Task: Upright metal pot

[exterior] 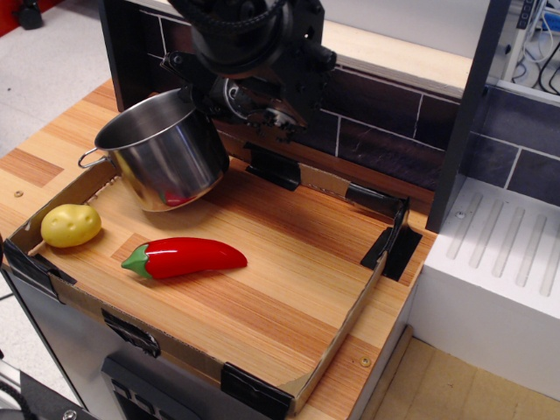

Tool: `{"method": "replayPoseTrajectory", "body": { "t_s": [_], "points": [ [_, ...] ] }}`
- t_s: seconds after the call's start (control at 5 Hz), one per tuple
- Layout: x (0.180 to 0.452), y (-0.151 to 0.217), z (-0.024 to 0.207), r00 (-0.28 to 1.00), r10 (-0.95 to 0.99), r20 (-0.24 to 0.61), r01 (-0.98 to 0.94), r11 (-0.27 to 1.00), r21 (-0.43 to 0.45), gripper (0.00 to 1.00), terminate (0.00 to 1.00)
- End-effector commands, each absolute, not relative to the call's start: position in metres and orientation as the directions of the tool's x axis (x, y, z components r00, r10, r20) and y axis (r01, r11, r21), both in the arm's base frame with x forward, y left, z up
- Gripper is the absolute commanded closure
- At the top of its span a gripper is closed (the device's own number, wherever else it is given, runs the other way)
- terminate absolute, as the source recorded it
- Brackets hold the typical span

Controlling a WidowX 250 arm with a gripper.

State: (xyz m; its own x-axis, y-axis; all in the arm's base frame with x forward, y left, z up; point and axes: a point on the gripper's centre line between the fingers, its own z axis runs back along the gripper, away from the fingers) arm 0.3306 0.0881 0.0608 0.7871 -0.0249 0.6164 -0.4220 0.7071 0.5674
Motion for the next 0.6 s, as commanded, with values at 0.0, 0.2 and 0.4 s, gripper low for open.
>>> {"method": "replayPoseTrajectory", "body": {
  "t_s": [0.0, 0.2, 0.4],
  "points": [
    [0.3349, 0.0828, 0.0814, 0.646, 0.268, 0.715, -0.657, 0.671, 0.343, 0.00, 0.00],
    [0.3397, 0.0833, 0.0833, 0.614, 0.317, 0.723, -0.711, 0.621, 0.331, 0.00, 0.00],
    [0.3391, 0.0837, 0.0834, 0.626, 0.334, 0.705, -0.702, 0.635, 0.322, 0.00, 1.00]
  ]
}}
